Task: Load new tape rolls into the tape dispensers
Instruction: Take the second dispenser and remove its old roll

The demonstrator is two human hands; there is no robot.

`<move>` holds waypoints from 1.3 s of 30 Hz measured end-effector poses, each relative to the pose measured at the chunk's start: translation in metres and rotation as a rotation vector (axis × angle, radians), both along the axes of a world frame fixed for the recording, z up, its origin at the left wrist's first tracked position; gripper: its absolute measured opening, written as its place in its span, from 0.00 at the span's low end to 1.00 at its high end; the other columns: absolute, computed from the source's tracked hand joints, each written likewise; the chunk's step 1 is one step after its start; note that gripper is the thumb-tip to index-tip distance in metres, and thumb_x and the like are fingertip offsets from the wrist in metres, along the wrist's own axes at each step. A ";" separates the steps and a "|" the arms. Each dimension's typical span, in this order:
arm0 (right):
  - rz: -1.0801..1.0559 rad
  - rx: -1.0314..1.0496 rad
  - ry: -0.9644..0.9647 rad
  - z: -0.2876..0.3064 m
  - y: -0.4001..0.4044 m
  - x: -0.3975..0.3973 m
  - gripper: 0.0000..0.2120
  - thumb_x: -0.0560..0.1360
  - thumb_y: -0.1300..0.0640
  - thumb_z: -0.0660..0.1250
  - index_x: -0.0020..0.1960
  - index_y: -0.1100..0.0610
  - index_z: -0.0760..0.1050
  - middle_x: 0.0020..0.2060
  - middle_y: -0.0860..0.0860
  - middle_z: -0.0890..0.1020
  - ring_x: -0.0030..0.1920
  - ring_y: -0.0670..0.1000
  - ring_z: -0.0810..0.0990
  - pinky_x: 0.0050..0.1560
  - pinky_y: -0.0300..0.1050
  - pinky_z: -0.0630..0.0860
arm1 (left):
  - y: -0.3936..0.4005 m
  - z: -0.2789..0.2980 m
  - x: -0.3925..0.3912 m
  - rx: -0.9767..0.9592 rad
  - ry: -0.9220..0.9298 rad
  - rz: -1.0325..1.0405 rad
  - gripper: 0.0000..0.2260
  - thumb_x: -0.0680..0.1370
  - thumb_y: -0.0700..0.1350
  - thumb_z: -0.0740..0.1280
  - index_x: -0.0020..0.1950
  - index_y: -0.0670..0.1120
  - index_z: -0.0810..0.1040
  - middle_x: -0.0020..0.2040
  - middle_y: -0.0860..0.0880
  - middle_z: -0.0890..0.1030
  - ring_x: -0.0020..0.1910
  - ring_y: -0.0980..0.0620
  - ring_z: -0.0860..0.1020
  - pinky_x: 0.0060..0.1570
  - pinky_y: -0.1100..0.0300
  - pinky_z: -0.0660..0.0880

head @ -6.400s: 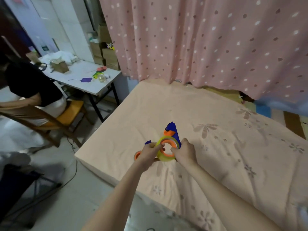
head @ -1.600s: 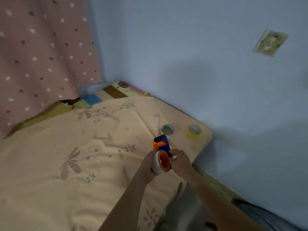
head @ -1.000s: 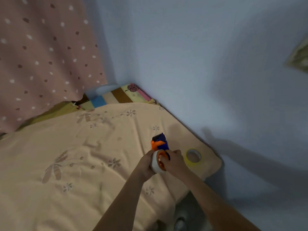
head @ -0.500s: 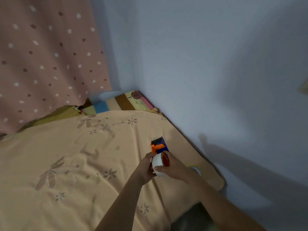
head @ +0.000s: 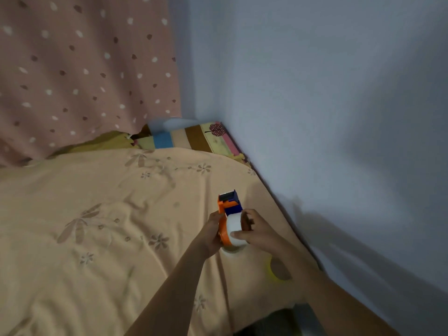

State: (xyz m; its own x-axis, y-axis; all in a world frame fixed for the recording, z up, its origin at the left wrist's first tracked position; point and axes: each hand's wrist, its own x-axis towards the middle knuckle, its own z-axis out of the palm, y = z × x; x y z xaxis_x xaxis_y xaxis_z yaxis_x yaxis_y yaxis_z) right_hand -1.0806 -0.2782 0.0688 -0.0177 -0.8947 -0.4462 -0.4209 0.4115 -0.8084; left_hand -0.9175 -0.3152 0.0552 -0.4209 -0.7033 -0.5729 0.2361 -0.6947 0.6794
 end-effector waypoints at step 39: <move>0.145 0.223 0.642 -0.093 -0.024 -0.072 0.37 0.77 0.49 0.66 0.79 0.55 0.50 0.70 0.61 0.63 0.67 0.65 0.68 0.66 0.58 0.70 | -0.007 -0.022 0.021 0.105 -0.339 0.213 0.17 0.81 0.50 0.67 0.68 0.54 0.68 0.68 0.41 0.75 0.64 0.37 0.76 0.62 0.42 0.75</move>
